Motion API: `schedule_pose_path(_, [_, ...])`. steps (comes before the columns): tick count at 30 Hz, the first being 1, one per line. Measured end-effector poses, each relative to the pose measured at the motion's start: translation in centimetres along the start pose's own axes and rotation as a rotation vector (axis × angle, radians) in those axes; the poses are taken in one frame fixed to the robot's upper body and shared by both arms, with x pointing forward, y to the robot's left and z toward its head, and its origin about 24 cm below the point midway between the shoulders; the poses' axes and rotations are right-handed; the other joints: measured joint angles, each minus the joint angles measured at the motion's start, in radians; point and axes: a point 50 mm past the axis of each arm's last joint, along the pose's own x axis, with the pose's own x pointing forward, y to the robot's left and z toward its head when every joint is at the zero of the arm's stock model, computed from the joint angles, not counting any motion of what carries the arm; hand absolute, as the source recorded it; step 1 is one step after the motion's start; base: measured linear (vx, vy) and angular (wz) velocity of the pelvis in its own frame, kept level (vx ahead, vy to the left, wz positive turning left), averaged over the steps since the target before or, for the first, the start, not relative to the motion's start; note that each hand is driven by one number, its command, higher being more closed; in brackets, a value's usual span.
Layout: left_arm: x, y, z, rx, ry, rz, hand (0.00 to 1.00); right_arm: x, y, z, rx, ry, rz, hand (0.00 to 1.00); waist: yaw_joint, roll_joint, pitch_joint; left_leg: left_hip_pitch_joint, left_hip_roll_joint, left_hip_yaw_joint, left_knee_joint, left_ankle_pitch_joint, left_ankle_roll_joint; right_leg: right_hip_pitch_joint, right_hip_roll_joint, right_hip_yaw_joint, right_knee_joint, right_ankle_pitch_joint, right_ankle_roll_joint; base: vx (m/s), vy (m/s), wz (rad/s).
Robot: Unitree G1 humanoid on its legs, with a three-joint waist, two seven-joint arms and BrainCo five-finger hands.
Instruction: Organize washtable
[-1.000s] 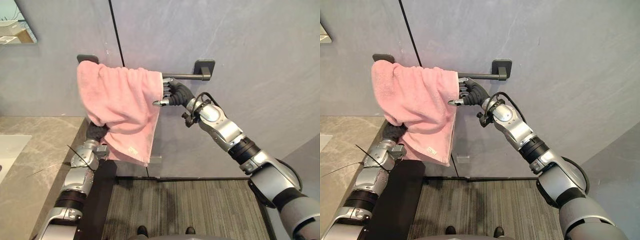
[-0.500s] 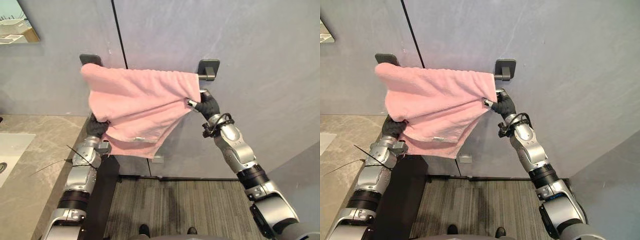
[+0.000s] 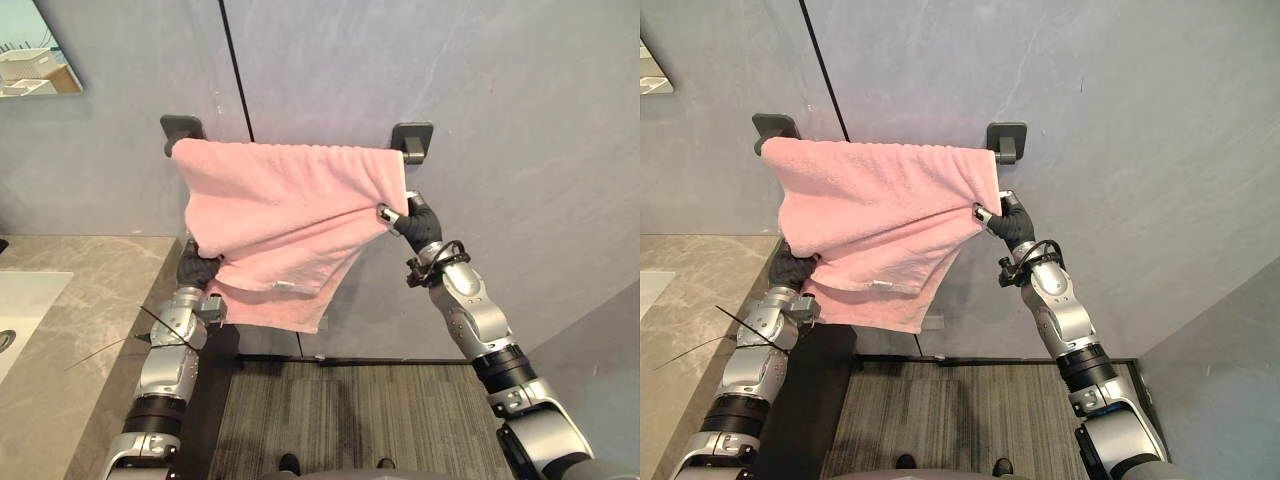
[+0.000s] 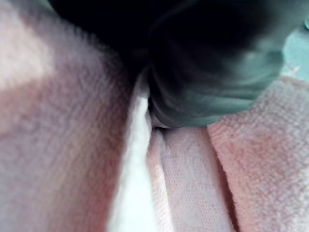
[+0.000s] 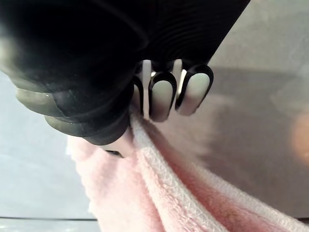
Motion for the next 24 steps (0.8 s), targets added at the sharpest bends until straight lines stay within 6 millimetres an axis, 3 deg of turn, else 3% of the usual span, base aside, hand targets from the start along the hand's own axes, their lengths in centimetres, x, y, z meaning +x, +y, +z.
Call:
schedule_pose_path(5, [-0.3,0.8,-1.1,-0.014,0.058,0.006,0.0,-0.3,-0.6,-0.1,0.002,0.005,-0.021,0.0,0.0,-0.003,-0.002,0.0,0.001,0.005,0.0,0.0,0.0,-0.001,0.0,0.001,0.0,0.0,0.0,0.0,0.0,-0.01])
schedule_pose_path(13, [-1.1,4.2,-1.4,0.034,0.117,0.009,0.0,-1.8,-1.8,-1.5,0.067,0.056,-0.061,0.0,0.003,-0.007,-0.005,0.0,0.008,0.004,0.0,0.0,0.0,0.0,0.001,0.001,0.0,0.001,0.0,0.0,0.0,0.0])
schedule_pose_path(17, [-1.2,4.7,-1.6,0.049,0.134,-0.019,0.0,-4.1,-2.4,-3.7,0.131,0.137,-0.089,0.0,0.001,-0.007,-0.005,0.0,0.009,0.005,0.0,0.0,0.0,-0.002,0.002,0.004,-0.001,0.001,-0.001,0.0,-0.001,-0.01])
schedule_pose_path(24, [-1.9,5.2,-2.3,0.053,0.165,-0.004,0.0,-5.1,-4.3,-3.5,0.153,0.118,-0.165,0.0,-0.003,-0.007,-0.005,0.001,0.012,0.009,0.0,0.0,0.0,-0.005,0.005,0.013,-0.004,0.006,-0.002,-0.01,-0.004,-0.04])
